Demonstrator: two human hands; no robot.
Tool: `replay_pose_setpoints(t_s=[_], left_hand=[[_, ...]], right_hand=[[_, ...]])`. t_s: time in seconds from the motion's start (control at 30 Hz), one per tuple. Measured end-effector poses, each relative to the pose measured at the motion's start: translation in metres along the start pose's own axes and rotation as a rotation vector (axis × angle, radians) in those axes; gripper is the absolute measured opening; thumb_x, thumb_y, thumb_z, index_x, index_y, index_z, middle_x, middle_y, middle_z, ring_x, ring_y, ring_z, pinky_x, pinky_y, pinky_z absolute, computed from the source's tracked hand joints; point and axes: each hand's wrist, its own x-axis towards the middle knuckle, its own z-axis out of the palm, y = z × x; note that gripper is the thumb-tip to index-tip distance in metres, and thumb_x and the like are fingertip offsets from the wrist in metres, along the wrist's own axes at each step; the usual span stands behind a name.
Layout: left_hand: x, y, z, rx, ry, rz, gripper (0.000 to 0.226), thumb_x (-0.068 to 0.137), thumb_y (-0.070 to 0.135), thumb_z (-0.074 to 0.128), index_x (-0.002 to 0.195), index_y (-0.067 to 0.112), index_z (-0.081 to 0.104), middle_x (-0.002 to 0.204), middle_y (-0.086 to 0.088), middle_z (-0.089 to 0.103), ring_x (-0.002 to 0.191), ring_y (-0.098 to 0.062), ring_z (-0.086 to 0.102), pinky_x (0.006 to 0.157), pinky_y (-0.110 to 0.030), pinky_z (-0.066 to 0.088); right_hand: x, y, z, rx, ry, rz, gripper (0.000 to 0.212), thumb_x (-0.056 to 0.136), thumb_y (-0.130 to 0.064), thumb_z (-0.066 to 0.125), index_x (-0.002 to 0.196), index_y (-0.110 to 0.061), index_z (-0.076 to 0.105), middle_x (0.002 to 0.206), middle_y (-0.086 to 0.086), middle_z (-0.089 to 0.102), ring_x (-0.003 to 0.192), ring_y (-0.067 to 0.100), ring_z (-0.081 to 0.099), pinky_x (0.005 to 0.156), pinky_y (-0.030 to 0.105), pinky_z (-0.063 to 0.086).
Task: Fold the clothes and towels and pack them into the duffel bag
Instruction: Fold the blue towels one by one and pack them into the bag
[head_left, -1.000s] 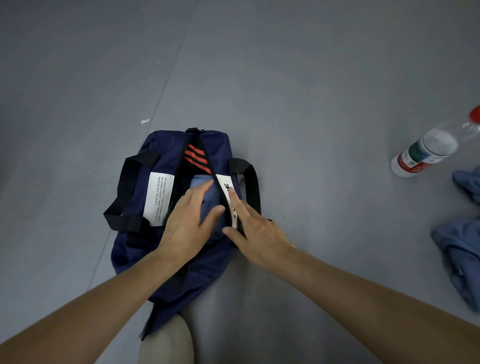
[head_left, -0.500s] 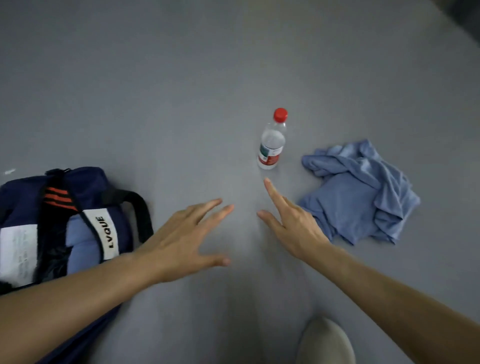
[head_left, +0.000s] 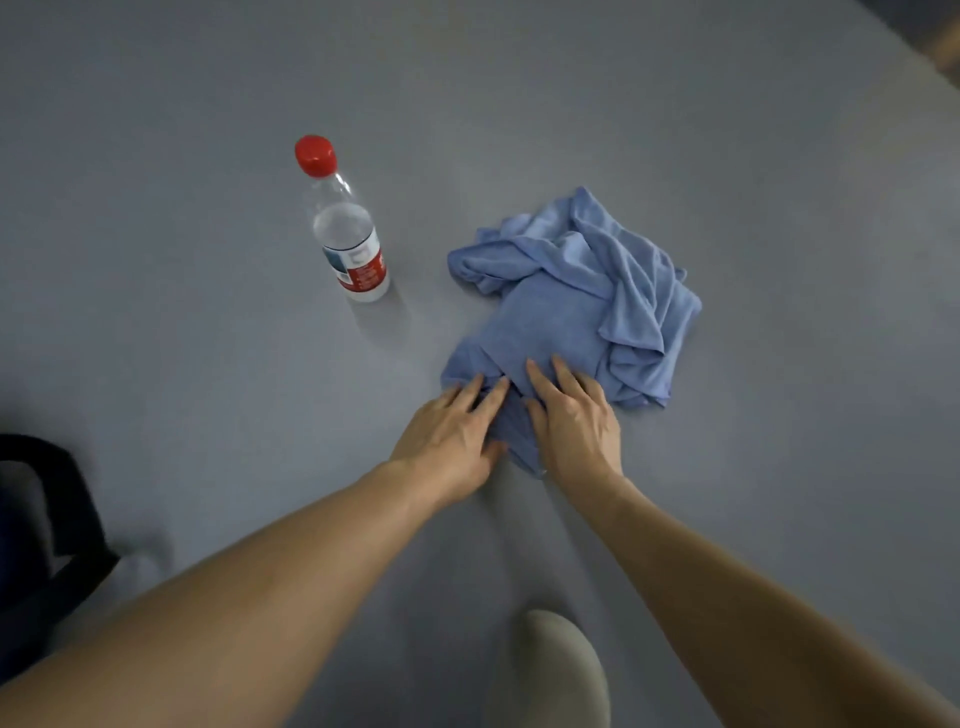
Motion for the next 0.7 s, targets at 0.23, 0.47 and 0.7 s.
replay_pose_setpoints(t_s=[0.23,0.47,0.7], left_hand=[[-0.044,-0.018,-0.047,-0.106,0.093,-0.037,0.068,0.104,0.038,0.046,0.161,0.029,0.010,0.168,-0.004,0.012,0.152,-0.025,0.018,0.122,-0.035,0.022],[-0.172,-0.023,-0.163,-0.138,0.326,-0.171,0.068,0.101,0.049,0.046,0.159,0.042,0.010,0.167,0.013,0.011,0.153,-0.009,0.012,0.121,-0.026,0.015],[-0.314,0.003,-0.242,-0.231,0.599,-0.220,0.063,0.095,0.048,0.058,0.152,0.044,0.032,0.156,0.018,0.035,0.144,-0.004,0.030,0.116,-0.023,0.025]], right_hand=[[0.013,-0.030,-0.071,0.286,0.235,0.001,0.024,0.099,-0.021,0.055,0.115,-0.023,0.072,0.101,-0.006,0.074,0.094,0.022,0.066,0.076,0.030,0.048],[0.015,-0.106,-0.200,0.507,0.262,-0.051,0.028,0.104,-0.026,0.043,0.112,-0.031,0.069,0.076,-0.005,0.065,0.076,0.013,0.056,0.071,0.032,0.043],[-0.021,-0.207,-0.331,0.513,0.264,-0.239,0.029,0.101,-0.021,0.042,0.104,-0.028,0.070,0.096,-0.009,0.073,0.088,0.018,0.062,0.079,0.033,0.045]])
